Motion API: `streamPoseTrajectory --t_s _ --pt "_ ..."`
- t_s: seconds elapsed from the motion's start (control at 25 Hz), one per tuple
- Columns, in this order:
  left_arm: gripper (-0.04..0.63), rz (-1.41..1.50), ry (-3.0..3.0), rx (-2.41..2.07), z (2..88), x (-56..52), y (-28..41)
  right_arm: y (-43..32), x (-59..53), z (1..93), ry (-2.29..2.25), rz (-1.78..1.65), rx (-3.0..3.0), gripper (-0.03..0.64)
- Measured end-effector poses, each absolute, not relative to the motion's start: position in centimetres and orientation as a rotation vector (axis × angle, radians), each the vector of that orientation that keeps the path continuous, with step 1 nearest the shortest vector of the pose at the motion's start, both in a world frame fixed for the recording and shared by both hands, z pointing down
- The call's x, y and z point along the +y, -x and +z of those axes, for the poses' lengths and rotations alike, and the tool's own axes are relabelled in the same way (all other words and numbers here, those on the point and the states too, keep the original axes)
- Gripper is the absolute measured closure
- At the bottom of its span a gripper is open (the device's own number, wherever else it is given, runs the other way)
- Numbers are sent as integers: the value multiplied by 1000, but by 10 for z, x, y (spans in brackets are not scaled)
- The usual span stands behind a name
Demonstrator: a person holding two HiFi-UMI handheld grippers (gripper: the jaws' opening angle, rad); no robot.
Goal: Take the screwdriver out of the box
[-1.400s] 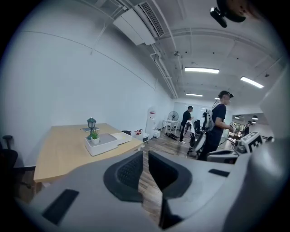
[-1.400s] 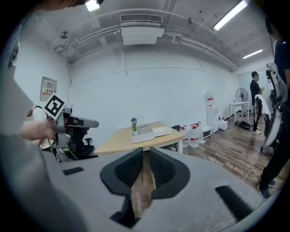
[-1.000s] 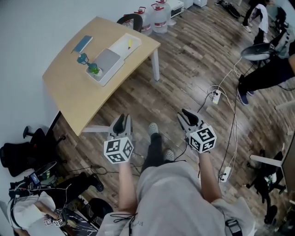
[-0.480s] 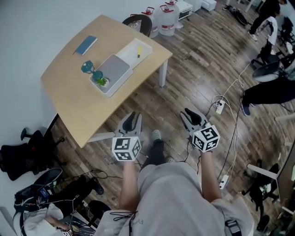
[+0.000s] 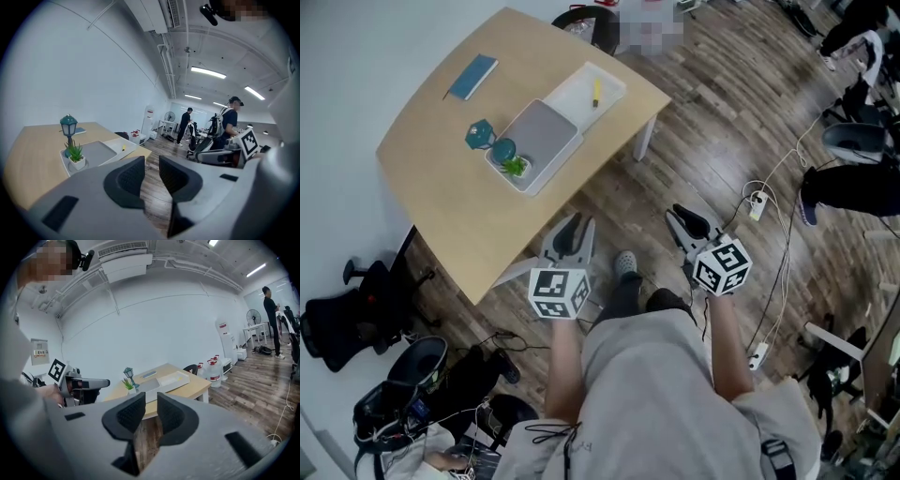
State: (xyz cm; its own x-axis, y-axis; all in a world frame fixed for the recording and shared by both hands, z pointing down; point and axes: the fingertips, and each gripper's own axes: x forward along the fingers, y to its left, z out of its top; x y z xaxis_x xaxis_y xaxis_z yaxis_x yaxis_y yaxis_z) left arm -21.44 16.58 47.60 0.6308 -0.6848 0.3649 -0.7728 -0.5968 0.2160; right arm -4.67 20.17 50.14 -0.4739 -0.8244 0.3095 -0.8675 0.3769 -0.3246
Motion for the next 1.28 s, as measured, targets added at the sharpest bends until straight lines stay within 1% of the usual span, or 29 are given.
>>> streamPoseTrajectory --t_s 0.28,0.48,0.64,0.96,1.28 --pt "506 323 -2528 -1143 469 143 208 52 181 496 -1548 699 -2552 546" --pt "506 323 -2551 -1120 465 127 195 41 168 495 -1561 691 -2529 552" --pt "506 336 -2547 -1129 465 108 186 30 150 504 -1561 753 -2524 552" --pt "508 351 -2550 -1180 451 43 167 23 81 496 -1496 738 -2566 558" --pt "508 349 -2525 -1242 439 -21 134 0 13 487 -1399 723 -2595 558"
